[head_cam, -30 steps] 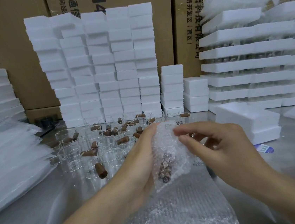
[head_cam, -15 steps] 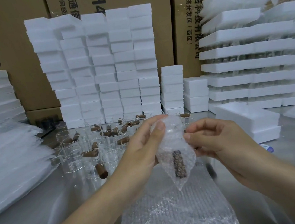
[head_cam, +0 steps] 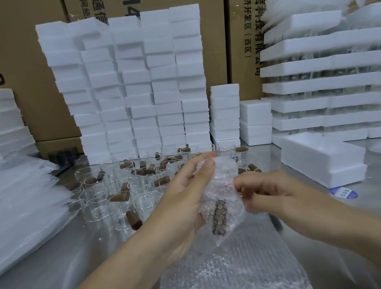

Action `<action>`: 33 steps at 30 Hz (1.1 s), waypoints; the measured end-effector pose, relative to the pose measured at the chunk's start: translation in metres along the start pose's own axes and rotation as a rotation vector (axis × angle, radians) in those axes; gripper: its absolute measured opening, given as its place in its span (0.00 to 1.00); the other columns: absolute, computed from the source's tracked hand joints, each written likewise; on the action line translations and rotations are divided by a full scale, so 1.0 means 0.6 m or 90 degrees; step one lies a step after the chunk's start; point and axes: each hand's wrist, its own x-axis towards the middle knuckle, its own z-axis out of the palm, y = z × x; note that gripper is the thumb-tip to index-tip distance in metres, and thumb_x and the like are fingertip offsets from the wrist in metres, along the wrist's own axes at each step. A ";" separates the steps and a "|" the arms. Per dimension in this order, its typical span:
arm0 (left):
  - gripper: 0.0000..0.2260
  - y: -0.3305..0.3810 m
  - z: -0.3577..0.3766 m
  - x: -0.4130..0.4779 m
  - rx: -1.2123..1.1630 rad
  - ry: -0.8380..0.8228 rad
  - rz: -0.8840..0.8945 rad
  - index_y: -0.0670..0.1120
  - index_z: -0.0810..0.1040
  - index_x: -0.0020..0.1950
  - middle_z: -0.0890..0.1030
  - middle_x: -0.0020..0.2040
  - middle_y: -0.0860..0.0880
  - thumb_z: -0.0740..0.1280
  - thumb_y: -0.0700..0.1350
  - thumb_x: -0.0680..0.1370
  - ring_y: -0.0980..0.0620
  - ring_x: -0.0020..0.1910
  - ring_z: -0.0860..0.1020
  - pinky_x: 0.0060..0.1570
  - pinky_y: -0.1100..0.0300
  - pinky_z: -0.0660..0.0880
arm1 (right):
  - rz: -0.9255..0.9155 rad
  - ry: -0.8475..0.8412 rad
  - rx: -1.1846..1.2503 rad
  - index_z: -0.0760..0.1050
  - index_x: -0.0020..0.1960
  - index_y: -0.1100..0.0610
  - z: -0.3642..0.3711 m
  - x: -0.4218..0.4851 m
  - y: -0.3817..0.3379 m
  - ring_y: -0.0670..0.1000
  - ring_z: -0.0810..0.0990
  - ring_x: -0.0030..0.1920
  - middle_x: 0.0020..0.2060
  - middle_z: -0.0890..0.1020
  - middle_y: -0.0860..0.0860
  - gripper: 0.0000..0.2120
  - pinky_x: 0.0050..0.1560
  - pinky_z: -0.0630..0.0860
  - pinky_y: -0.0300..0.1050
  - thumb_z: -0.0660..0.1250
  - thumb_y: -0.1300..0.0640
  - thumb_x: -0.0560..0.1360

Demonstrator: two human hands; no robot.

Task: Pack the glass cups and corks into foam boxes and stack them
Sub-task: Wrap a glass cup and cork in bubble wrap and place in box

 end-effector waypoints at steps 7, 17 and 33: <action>0.16 -0.007 0.000 -0.003 0.035 -0.020 -0.054 0.61 0.83 0.66 0.87 0.63 0.46 0.71 0.61 0.79 0.44 0.59 0.87 0.55 0.51 0.83 | -0.077 0.035 -0.042 0.86 0.45 0.47 -0.005 -0.001 0.008 0.45 0.76 0.38 0.43 0.81 0.48 0.12 0.37 0.71 0.34 0.71 0.63 0.81; 0.25 0.004 -0.009 -0.007 0.051 -0.136 -0.182 0.42 0.80 0.70 0.85 0.66 0.41 0.80 0.43 0.74 0.41 0.68 0.83 0.74 0.44 0.75 | -0.064 0.253 0.163 0.85 0.51 0.55 -0.026 0.016 0.035 0.48 0.85 0.42 0.44 0.87 0.56 0.07 0.40 0.80 0.36 0.78 0.58 0.73; 0.30 0.017 -0.015 0.001 -0.091 0.055 -0.144 0.48 0.85 0.65 0.88 0.58 0.47 0.87 0.48 0.64 0.50 0.51 0.83 0.50 0.57 0.76 | 0.323 0.446 -0.515 0.75 0.74 0.54 -0.221 -0.004 0.223 0.59 0.85 0.47 0.69 0.77 0.55 0.24 0.51 0.79 0.54 0.70 0.47 0.81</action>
